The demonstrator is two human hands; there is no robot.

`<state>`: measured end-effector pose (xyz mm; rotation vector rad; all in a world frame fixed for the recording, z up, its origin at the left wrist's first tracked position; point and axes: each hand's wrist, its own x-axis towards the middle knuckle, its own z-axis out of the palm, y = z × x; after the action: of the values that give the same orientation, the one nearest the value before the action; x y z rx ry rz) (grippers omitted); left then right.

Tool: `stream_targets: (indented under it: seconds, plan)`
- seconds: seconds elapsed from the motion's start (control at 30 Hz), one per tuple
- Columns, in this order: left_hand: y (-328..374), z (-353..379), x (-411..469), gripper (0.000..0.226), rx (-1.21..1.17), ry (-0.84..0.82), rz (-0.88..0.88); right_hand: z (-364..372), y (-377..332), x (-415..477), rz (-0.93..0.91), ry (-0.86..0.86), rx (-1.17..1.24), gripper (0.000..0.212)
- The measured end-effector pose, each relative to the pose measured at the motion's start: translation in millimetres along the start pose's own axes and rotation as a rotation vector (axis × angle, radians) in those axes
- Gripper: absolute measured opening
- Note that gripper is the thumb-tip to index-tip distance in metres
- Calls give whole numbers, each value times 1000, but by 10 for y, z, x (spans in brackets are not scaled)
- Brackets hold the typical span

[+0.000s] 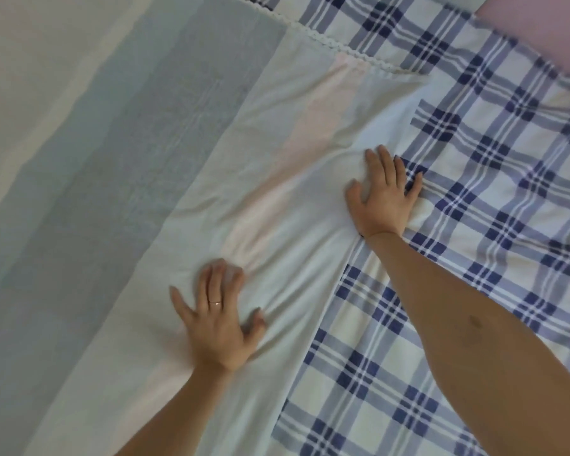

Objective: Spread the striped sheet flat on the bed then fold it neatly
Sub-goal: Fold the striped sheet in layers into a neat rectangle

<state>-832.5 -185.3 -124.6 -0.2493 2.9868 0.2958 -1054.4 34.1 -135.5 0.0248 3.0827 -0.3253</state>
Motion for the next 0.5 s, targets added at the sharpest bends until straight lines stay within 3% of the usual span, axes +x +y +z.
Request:
stream_targets:
  seconds: [0.2, 0.23, 0.3, 0.33, 0.37, 0.47, 0.5]
  plan:
    - [-60, 86, -51, 67, -7, 123, 76, -139, -240, -223, 0, -4, -141, 56]
    - [-64, 93, -46, 66, -4, 129, 90, -129, -410, -377, -143, -34, -118, 56]
    - [-59, 86, -24, 62, -13, 152, 94, -80, -665, -863, -628, -168, -119, 57]
    - [-53, 75, 44, 60, -21, 168, 81, -56, -653, -1010, -738, -220, -185, 59]
    - [-62, 66, 21, 57, -42, 177, 59, -79, -540, -1140, -687, -296, -237, 60]
    - [114, 95, -402, 55, -166, 118, 72, -241, 85, -1409, -52, -325, -276, 59]
    - [221, 142, -747, 56, -164, 60, 127, -351, 170, -1534, 38, -363, -329, 61]
